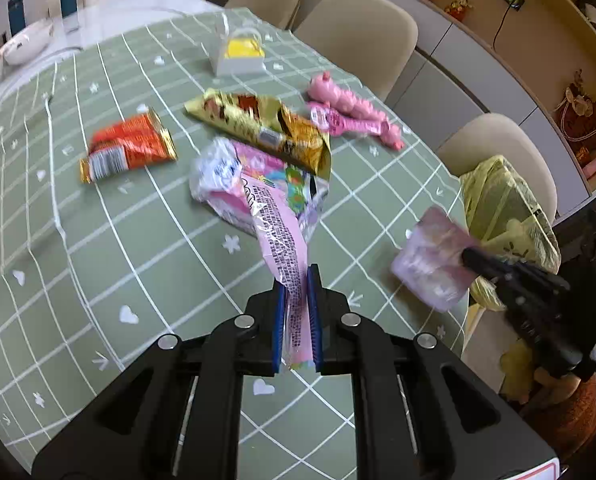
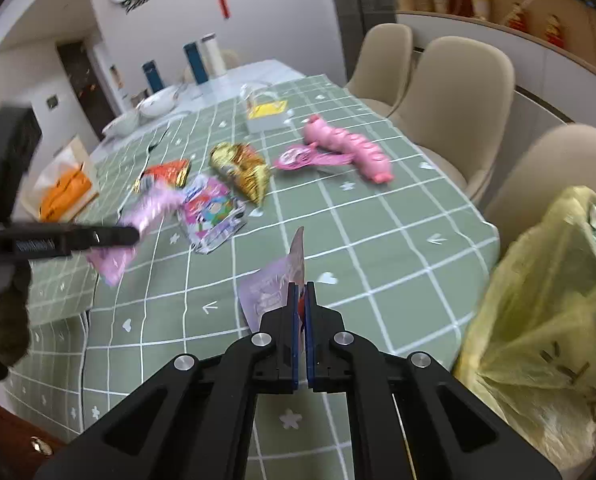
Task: Collect trash
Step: 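Lift the pink wrapper and purple bag and carry them toward the bin, then open the left tool over the bin while the right tool releases the purple bag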
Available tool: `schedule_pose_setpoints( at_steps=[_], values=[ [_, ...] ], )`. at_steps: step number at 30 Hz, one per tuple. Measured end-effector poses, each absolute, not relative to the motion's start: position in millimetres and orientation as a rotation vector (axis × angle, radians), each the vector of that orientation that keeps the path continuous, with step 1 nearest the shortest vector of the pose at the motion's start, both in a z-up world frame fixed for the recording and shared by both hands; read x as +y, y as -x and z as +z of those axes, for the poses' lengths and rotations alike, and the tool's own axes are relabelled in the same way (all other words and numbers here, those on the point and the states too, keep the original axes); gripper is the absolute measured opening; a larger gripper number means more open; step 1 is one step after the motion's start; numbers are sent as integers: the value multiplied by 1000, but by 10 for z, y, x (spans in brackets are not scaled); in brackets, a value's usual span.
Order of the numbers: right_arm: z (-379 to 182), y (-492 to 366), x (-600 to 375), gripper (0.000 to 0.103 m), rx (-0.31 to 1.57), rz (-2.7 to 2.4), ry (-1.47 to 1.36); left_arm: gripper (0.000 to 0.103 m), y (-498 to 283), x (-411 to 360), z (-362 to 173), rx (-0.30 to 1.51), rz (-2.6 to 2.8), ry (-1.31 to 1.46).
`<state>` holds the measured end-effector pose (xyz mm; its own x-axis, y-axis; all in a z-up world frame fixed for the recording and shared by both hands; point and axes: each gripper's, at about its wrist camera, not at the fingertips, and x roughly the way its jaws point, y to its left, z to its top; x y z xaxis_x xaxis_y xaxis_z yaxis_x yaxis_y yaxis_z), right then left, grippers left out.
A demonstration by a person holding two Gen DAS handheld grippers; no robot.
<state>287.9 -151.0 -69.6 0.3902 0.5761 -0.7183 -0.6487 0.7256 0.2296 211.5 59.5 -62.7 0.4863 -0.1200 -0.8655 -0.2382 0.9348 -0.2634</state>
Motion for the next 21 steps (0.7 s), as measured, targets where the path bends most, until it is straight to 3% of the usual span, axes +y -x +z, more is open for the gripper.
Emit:
schedule_pose_setpoints(
  at_steps=[12,21],
  values=[
    [-338,-2868,-2068,5,745,681,22,9,-2180,252,-314,1022,32,295],
    [315,-2930,-2745,5,570,537,-26,9,-2664,-337,522,833,-90,204]
  ],
)
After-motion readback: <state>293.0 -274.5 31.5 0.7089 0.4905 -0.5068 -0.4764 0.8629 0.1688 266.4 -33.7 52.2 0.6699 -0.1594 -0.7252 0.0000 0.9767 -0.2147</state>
